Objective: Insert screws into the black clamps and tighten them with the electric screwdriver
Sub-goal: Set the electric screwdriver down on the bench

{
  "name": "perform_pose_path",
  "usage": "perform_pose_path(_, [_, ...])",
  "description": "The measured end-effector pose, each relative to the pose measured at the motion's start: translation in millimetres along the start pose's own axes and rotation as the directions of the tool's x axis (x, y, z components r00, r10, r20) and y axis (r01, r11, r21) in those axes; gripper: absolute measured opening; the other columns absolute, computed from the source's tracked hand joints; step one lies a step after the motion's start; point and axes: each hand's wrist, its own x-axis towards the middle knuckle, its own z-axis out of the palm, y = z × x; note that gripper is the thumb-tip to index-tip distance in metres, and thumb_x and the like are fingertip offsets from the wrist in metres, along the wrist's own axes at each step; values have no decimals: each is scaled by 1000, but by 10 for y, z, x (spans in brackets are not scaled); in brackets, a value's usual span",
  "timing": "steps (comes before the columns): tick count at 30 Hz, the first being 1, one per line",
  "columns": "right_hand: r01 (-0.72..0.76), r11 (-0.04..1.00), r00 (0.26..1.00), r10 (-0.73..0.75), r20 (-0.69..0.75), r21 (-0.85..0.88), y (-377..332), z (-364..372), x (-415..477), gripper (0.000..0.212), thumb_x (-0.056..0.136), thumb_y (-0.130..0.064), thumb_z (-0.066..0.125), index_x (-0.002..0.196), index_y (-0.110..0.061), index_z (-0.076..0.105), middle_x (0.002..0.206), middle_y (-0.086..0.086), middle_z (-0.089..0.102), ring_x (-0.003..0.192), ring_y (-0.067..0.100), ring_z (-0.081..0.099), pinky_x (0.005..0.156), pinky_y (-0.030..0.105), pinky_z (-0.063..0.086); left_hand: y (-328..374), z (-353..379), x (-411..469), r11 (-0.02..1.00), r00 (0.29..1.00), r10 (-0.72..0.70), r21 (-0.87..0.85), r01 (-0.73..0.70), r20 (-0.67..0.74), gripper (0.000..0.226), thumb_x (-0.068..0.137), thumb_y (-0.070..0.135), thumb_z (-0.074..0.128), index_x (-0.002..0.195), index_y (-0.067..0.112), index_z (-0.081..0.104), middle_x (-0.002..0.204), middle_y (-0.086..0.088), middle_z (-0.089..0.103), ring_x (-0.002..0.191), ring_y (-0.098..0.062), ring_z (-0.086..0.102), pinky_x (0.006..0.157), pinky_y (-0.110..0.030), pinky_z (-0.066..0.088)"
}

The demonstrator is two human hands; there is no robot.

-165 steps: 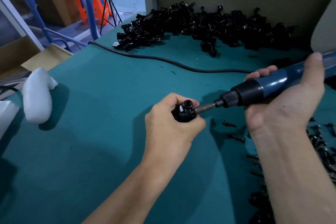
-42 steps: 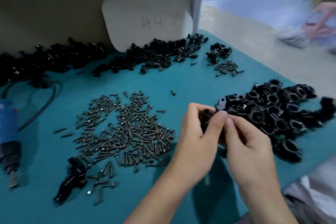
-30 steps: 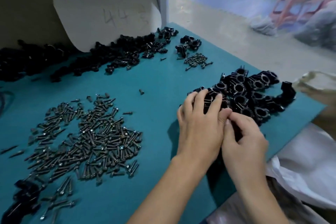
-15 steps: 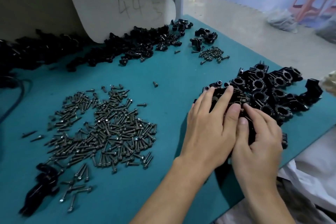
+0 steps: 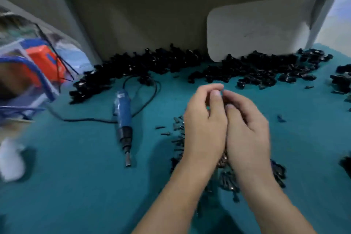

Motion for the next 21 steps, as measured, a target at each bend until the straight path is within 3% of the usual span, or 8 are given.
perform_pose_path(2, [-98,994,979,106,172,-54,73,525,190,30,102,-17,50,113,-33,72,108,-15,75,103,3,69,93,36,57,-176,-395,359,996,992,-62,57,68,-107,20,105,12,51,107,22,69,102,7,72,97,-8,68,92,-32,55])
perform_pose_path(4, [-145,979,950,178,257,-140,206,1015,401,32,102,-17,47,120,-32,69,118,-13,71,112,8,65,101,40,54,-403,-732,708,980,973,-139,116,162,-182,24,102,7,50,111,19,68,107,5,72,103,-13,68,94,-31,54])
perform_pose_path(7, [-176,959,932,235,275,-221,420,1621,755,36,101,-14,46,130,-26,64,133,-4,65,124,16,59,110,41,47,-741,-1057,1246,927,944,-257,223,301,-208,32,101,8,46,125,18,65,121,0,70,112,-20,66,95,-31,52])
perform_pose_path(11, [-200,928,934,277,227,-314,710,2103,1303,44,94,-9,48,132,-24,63,131,-3,66,122,17,59,108,37,47,-1085,-1146,1866,871,910,-352,281,404,-219,37,100,8,46,132,15,65,128,-7,68,104,-22,64,82,-27,47])
perform_pose_path(14, [-181,902,945,269,183,-392,912,2313,1751,45,91,-4,51,130,-21,65,131,0,67,119,19,61,98,28,47,-1229,-1134,2236,857,934,-266,385,343,-240,41,97,1,46,133,10,64,131,-10,67,118,-22,61,86,-18,40])
perform_pose_path(16, [-135,875,955,239,173,-464,1049,2428,2024,43,92,-5,56,132,-18,65,133,4,67,122,22,61,99,27,47,-1298,-1113,2487,836,962,-193,480,265,-196,43,95,-3,46,134,6,63,132,-15,66,123,-26,60,96,-23,42])
perform_pose_path(19, [-39,806,960,195,203,-591,1269,2563,2344,46,95,-2,54,138,-15,61,140,12,60,126,28,58,100,27,43,-1414,-1053,2862,711,976,-209,676,196,-63,41,96,-7,46,132,2,62,134,-20,62,125,-33,59,101,-31,45])
perform_pose_path(21, [43,759,954,163,253,-650,1404,2620,2493,42,97,-6,51,138,-14,60,141,15,56,125,31,57,100,30,44,-1488,-1004,3050,600,967,-253,790,128,36,35,95,-5,47,125,1,63,129,-21,64,121,-35,62,95,-34,49])
